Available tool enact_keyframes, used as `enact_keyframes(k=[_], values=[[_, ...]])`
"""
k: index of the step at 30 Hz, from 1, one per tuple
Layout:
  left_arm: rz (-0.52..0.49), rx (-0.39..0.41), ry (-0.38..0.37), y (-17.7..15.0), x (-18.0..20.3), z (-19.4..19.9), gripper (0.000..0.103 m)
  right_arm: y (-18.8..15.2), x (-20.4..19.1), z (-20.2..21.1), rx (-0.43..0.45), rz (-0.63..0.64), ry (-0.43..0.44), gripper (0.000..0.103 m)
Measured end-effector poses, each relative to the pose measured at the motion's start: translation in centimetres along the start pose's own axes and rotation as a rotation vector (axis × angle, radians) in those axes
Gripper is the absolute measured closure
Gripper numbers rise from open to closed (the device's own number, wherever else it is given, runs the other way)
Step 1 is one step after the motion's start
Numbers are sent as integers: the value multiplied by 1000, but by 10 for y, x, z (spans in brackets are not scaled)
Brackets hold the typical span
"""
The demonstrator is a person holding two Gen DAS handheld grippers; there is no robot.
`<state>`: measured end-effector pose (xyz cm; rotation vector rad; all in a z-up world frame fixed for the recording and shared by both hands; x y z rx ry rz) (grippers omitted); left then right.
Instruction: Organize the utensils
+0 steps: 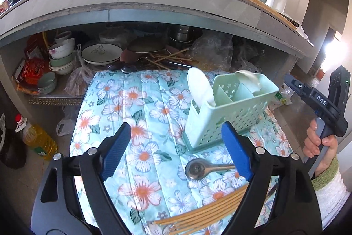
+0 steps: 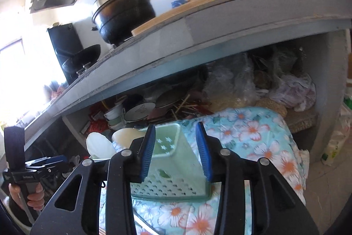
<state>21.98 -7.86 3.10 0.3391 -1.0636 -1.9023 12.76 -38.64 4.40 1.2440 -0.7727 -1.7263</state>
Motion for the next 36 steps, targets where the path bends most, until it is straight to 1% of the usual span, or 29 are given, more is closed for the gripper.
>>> enact_keyframes(k=[2, 5, 10, 15, 18, 21, 23, 25, 27, 29, 30, 32, 34, 36], values=[[4, -7, -2, -7, -2, 5, 22, -5, 9, 16, -12, -39, -13, 66], [23, -25, -3, -20, -6, 9, 22, -15, 14, 40, -25, -50, -34, 65], [44, -45, 4, -40, -10, 14, 21, -47, 10, 80, -90, -59, -60, 61], [69, -57, 2, -65, -12, 16, 21, -95, -11, 102, -209, -41, -67, 55], [94, -64, 0, -84, -14, 16, 21, -125, -23, 110, -270, -54, -49, 55], [145, -72, -8, -103, -18, 16, 21, -157, -38, 113, -337, -78, -20, 55], [184, -81, -23, -115, -20, 18, 21, -175, -51, 113, -374, -57, -5, 55], [216, -91, -43, -126, -20, 20, 21, -194, -64, 113, -409, -5, 5, 55], [250, -114, -101, -137, -13, 22, 23, -204, -71, 112, -428, 39, -14, 55], [251, -139, -190, -149, 3, 26, 24, -208, -66, 110, -442, 19, -26, 55], [244, -145, -217, -154, 11, 29, 26, -207, -61, 110, -441, 0, -37, 55], [245, -163, -282, -165, 28, 32, 33, -202, -48, 110, -429, -41, -62, 55], [261, -200, -368, -178, 47, 32, 43, -196, -38, 112, -411, -97, -72, 55], [265, -230, -409, -188, 61, 28, 48, -193, -32, 114, -398, -115, -87, 55]])
Point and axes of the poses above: each gripper's, at about its wrist camera, not at the fingertips, and z roughly against the way its jaws point, x to its right, y to its top, the point moved 5 cm from there along -z, roughly the way its jaws point, and after that the axes turned 5 degrees about x, right-handed, at the moved point
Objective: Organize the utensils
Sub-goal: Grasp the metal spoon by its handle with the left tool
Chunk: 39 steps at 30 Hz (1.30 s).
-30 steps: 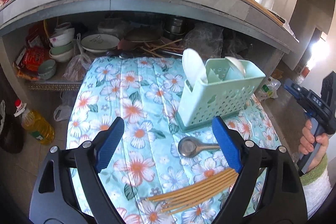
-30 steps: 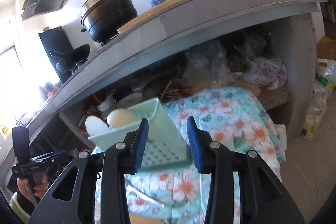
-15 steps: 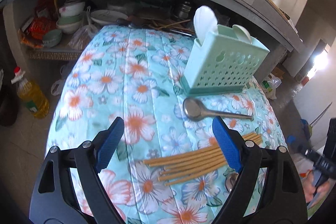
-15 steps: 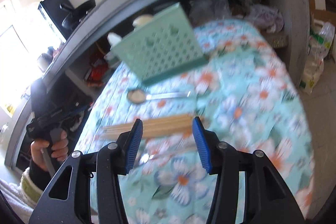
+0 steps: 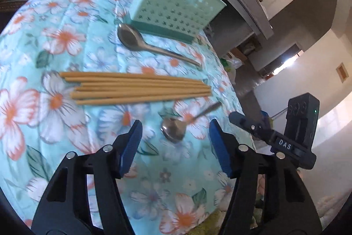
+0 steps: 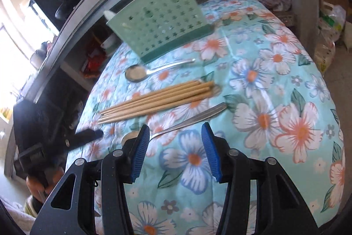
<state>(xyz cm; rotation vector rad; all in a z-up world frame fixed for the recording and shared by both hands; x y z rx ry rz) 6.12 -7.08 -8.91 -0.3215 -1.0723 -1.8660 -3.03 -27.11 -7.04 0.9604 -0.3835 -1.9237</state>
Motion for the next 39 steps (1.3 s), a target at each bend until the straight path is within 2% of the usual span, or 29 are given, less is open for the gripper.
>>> enact_keyframes(k=[2, 5, 13, 18, 22, 28, 34, 39], values=[[3, -26, -6, -8, 2, -10, 53, 1, 4, 2, 10, -11, -11, 55], [57, -57, -5, -15, -6, -28, 64, -1, 8, 5, 18, -36, -6, 55], [176, -43, -25, -13, -19, -44, 81, -6, 12, 10, 36, -54, -7, 55], [115, -25, 23, -11, -11, -51, 82, -8, 19, 10, 43, -81, -10, 55], [74, -11, 75, -13, -11, -48, 94, -7, 23, 13, 62, -104, 2, 55], [68, 6, 71, -14, -12, -41, 98, -7, 30, 19, 79, -116, 4, 55], [48, 36, 25, -9, 0, -23, 103, -3, 36, 26, 111, -122, -3, 55], [17, 75, 38, 2, 7, -1, 103, 3, 39, 35, 150, -115, -16, 55]])
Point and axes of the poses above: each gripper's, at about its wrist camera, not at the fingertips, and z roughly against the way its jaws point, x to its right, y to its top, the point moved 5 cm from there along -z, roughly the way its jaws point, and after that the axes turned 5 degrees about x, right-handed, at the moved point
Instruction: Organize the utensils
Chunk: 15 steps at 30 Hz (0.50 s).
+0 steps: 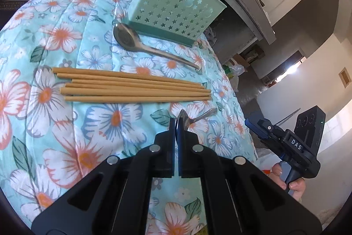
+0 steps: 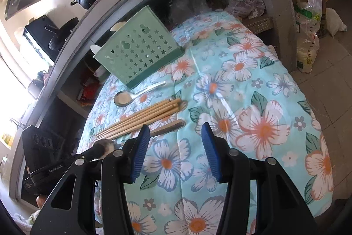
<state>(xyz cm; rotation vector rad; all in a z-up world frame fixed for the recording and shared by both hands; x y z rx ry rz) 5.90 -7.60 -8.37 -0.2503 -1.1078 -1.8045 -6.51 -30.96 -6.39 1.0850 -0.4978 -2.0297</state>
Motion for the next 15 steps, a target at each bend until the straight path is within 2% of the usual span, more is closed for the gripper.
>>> enact_keyframes(k=[4, 8, 12, 15], values=[[24, 57, -4, 17, -7, 28, 103, 8, -2, 4, 27, 21, 0, 55], [31, 162, 31, 38, -20, 64, 103, 17, -15, -1, 33, 72, 7, 55], [49, 284, 111, 63, -43, 102, 103, 27, -47, -16, 29, 165, 29, 55], [63, 349, 211, 77, -62, 121, 103, 30, -84, -40, 8, 272, 54, 55]])
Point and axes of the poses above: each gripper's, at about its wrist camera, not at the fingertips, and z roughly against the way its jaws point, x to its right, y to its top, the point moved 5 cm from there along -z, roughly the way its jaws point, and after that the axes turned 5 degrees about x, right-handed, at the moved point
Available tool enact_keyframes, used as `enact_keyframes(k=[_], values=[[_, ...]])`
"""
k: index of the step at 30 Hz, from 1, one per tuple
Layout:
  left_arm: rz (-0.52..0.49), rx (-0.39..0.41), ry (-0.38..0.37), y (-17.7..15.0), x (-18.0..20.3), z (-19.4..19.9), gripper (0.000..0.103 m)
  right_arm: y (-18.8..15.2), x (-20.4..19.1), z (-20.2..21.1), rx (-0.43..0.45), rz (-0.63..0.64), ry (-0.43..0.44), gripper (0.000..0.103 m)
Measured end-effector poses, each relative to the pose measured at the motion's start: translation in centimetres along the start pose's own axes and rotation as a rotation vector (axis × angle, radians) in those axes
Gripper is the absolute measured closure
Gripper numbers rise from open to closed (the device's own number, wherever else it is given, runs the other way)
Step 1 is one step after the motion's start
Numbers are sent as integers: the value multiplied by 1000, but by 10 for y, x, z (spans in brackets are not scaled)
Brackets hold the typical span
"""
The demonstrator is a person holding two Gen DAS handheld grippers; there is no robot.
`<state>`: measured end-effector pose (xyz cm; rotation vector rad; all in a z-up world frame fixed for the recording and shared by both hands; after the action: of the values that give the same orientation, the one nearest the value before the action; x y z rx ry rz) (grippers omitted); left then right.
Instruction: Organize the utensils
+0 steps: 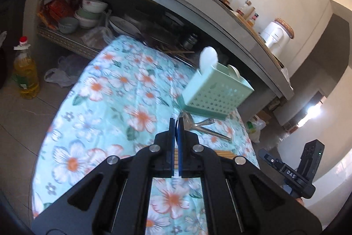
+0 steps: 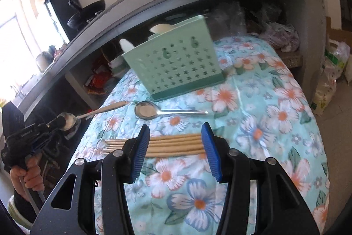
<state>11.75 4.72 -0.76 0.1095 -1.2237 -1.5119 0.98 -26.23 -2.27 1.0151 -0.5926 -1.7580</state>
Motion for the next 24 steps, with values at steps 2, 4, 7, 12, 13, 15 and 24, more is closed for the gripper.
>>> enact_keyframes(k=[2, 4, 7, 12, 13, 15, 24], values=[[12, 26, 53, 7, -14, 4, 103, 5, -26, -22, -27, 75, 19, 55], [36, 45, 88, 12, -27, 7, 103, 8, -48, -43, -49, 141, 30, 55], [64, 61, 131, 16, -44, 10, 103, 8, -78, -82, -85, 260, 11, 55], [114, 68, 185, 19, -72, 12, 103, 2, -113, -144, -170, 453, -76, 55], [121, 70, 191, 19, -76, 12, 103, 0, -117, -155, -186, 491, -100, 55], [133, 70, 198, 19, -83, 13, 103, -5, -124, -172, -213, 556, -142, 55], [116, 72, 196, 16, -85, 14, 103, -20, -120, -208, -282, 646, -265, 87]])
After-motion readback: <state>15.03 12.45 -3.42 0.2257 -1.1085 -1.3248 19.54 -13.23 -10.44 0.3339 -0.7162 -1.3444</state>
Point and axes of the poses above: each gripper's, at about its wrist camera, not at the fingertips, and z roughly against the way its jaws point, x to its right, y to its top, the point moved 5 cm from there along -z, roughly the way its jaws point, and after that the axes turned 5 degrees about x, right-handed, at the moved point
